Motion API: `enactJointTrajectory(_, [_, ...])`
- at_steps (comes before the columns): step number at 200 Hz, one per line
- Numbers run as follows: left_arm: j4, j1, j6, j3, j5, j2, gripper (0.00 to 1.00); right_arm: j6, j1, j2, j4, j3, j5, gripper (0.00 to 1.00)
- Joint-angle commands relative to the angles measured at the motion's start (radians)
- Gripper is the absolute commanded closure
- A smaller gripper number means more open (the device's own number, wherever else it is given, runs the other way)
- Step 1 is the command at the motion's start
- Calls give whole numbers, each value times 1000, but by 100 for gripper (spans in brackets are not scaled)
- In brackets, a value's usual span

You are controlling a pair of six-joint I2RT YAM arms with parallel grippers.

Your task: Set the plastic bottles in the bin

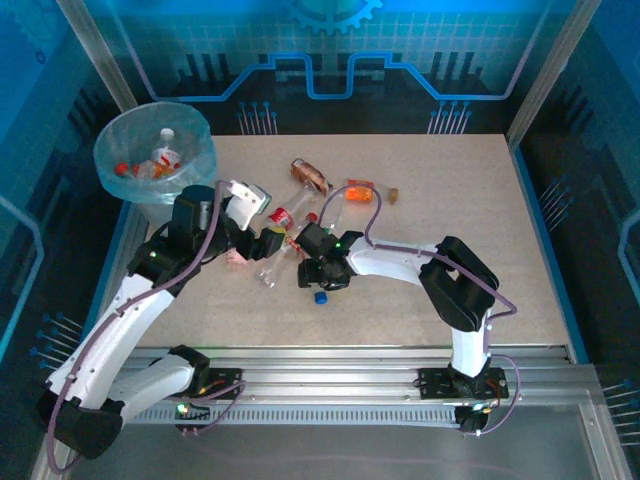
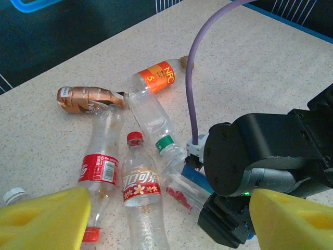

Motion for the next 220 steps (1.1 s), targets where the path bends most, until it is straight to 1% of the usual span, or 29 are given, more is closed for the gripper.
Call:
enactJointTrajectory(1, [-9, -5, -28, 43, -16, -7, 20, -6, -8, -34, 6, -10, -1, 34])
enactJointTrajectory(12, [-13, -5, -36, 46, -25, -9, 20, -18, -8, -46, 2, -10, 3, 37])
enactJointTrajectory(30, [-22, -5, -54, 58, -50, -9, 20, -36, -8, -73, -5, -19, 14, 39])
enactJointTrajectory(65, [-38, -6, -129, 106, -93, 0, 20, -86, -2, -178, -2, -70, 33, 40])
enactJointTrajectory(86, [-46, -5, -197, 147, -97, 11, 21, -139, 3, -287, 34, -122, 46, 40])
enactJointTrajectory(122, [-79, -6, -334, 239, -50, 55, 20, -266, -2, -502, 161, -229, 53, 41])
enactJointTrajectory(132, [-89, -5, -375, 264, -20, 75, 20, -312, -1, -568, 214, -256, 43, 42])
enactJointTrajectory(149, [-95, -4, -441, 304, 64, 103, 20, -369, -4, -654, 283, -286, 30, 42])
enactJointTrajectory(177, [-52, -6, -539, 327, 234, 135, 20, -449, -4, -774, 372, -307, 17, 43])
enactJointTrajectory(199, [20, -6, -613, 314, 362, 150, 20, -482, -4, -828, 414, -303, 8, 43])
enactJointTrajectory(220, [81, -8, -673, 289, 430, 159, 20, -500, -4, -855, 437, -291, -8, 44])
